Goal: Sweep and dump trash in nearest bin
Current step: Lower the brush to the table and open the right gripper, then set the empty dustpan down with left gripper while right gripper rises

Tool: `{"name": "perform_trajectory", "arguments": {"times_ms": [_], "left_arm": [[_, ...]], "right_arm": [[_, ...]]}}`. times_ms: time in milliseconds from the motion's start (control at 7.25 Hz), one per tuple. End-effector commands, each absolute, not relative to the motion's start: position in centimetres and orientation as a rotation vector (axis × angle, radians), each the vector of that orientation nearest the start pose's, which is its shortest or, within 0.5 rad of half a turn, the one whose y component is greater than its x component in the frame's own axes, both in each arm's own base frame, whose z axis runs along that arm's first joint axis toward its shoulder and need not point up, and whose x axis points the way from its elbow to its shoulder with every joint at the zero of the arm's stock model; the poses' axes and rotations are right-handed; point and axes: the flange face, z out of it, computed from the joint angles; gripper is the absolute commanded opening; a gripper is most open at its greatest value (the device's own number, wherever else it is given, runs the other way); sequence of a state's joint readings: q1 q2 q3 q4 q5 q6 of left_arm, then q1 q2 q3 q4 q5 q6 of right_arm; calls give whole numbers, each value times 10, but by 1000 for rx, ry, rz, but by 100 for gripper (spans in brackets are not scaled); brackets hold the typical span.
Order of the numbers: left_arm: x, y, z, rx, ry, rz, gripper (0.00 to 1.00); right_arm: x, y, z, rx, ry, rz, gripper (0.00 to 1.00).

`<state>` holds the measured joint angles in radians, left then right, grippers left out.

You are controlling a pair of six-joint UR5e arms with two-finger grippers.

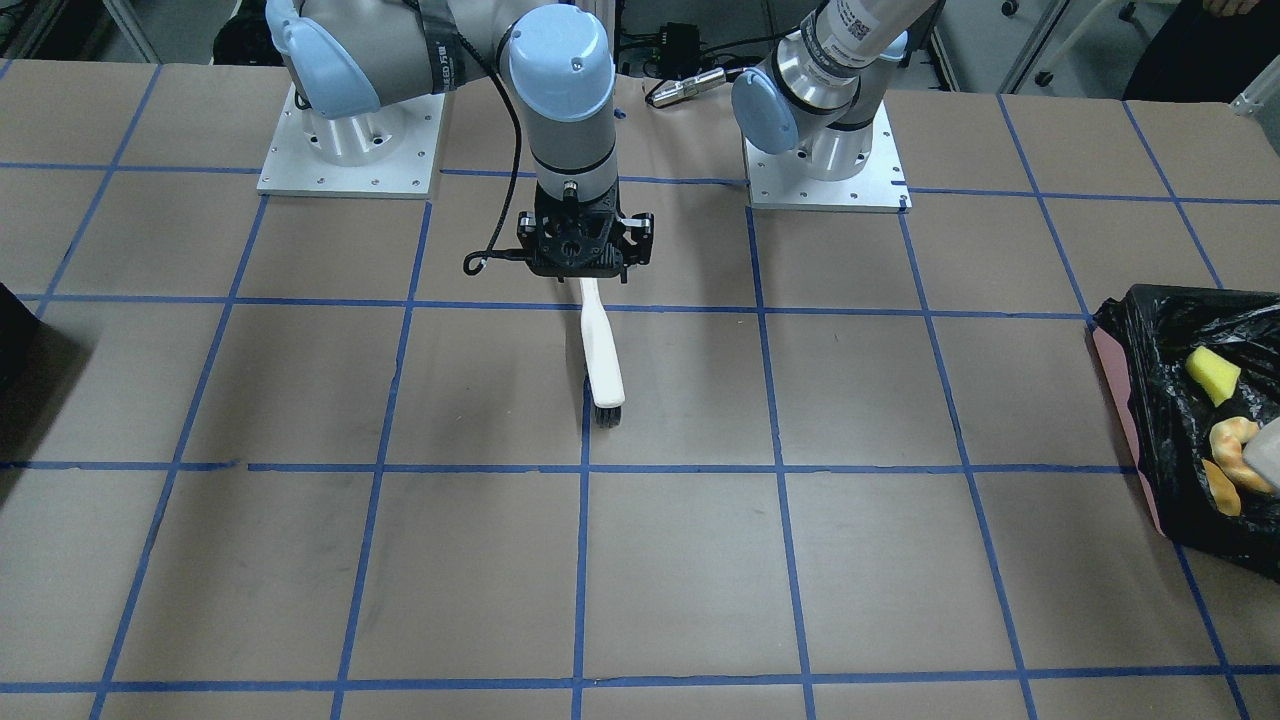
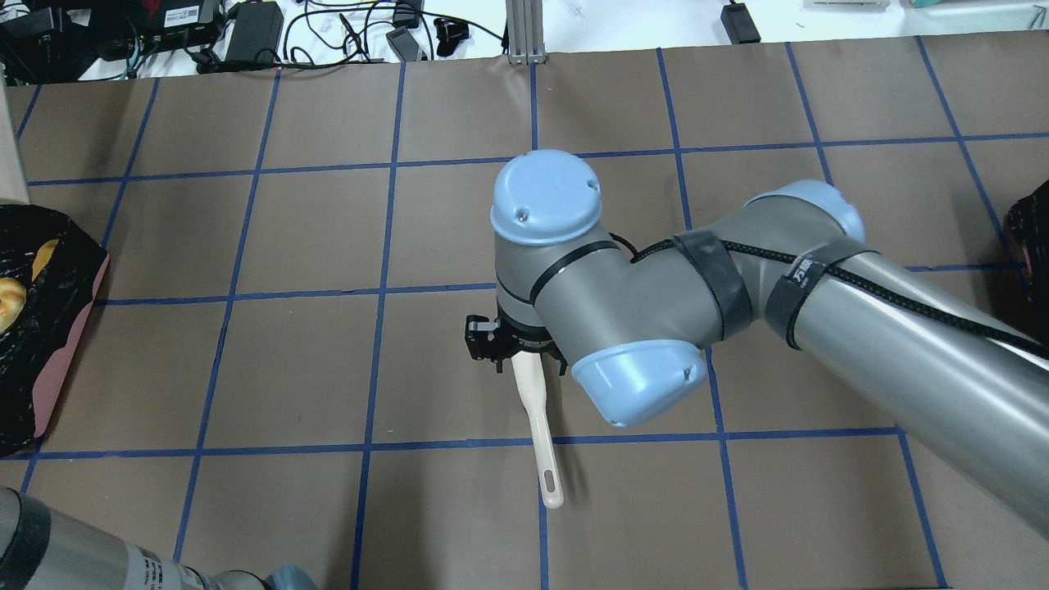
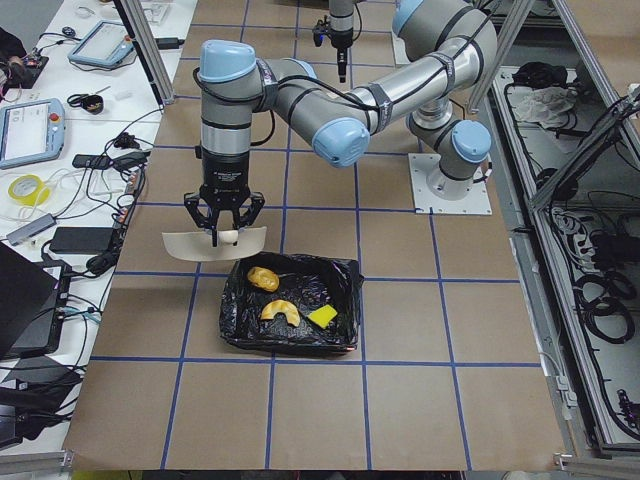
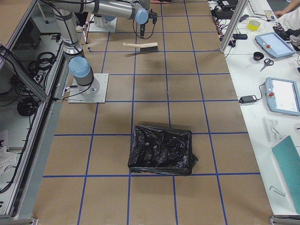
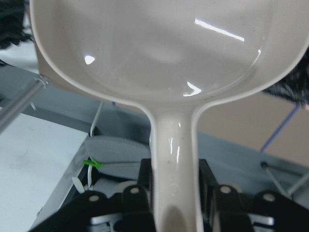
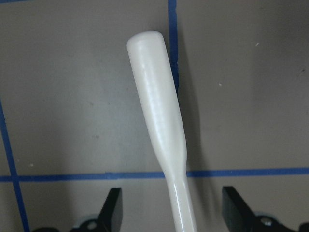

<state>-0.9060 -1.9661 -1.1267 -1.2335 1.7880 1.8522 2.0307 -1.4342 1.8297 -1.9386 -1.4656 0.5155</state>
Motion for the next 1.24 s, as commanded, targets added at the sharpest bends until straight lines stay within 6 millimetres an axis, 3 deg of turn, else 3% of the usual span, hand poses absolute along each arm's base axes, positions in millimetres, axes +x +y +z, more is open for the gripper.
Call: {"name": "perform_trajectory", "arguments": {"times_ms": [0, 414, 552, 828, 1103], "left_arm": [[287, -624, 448, 1226, 2615, -78, 0], [174, -659, 393, 834, 2903, -75, 0], [118, -670, 387, 771, 2945, -94, 0], [4, -676, 361, 590, 3020, -72, 0], [-125, -665, 348, 395, 3057, -67, 0]], "right_arm": [[317, -444, 396, -17, 3056, 106, 84], [185, -508, 496, -119, 3112, 34, 100], [148, -518, 509, -151, 3244, -7, 100], [147, -517, 513, -125, 3219, -20, 100], [148, -507, 522, -107, 3199, -35, 100]]}}
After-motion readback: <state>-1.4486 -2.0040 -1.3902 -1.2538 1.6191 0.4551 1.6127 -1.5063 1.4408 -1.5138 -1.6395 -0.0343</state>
